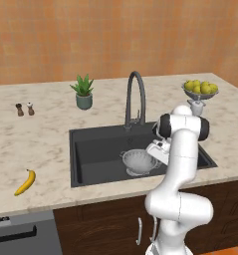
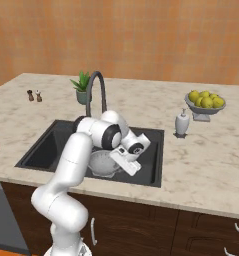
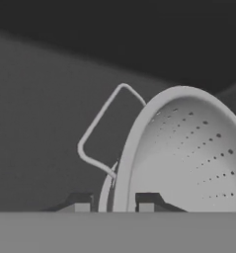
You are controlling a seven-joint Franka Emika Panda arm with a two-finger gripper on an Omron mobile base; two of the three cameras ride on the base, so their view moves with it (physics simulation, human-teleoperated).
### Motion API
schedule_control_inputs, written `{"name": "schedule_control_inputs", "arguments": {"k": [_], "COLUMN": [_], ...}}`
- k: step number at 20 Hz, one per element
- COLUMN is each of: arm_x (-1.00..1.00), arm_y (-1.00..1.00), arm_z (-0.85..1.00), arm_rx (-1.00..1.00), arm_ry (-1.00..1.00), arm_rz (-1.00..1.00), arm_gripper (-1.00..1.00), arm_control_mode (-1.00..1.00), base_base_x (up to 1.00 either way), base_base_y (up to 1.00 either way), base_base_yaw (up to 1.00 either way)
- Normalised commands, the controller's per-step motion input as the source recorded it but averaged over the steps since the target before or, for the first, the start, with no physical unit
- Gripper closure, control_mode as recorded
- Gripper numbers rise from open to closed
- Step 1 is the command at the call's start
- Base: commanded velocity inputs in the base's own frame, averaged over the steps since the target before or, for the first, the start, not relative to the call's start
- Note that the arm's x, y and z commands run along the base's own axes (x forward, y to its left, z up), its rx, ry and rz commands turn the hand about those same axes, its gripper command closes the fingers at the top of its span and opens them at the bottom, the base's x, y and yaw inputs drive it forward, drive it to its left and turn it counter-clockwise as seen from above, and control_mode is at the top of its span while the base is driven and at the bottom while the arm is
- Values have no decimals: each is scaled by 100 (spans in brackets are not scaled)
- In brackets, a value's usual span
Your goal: Put the colander in the sink, put the banana in the colander, and turn on the sink faucet and pour water over the colander.
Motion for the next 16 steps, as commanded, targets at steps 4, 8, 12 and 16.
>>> {"name": "schedule_control_inputs", "arguments": {"k": [4,8,12,16], "arm_x": [-74,-63,-72,-55], "arm_y": [-9,-16,-14,-33], "arm_z": [-54,-64,-69,-18], "arm_rx": [13,13,13,16], "arm_ry": [-43,-42,-41,-44], "arm_rz": [38,37,34,32], "arm_gripper": [100,100,-100,-100], "arm_control_mode": [-100,-100,-100,-100], "base_base_x": [0,0,0,0], "base_base_y": [0,0,0,0], "base_base_yaw": [0,0,0,0]}}
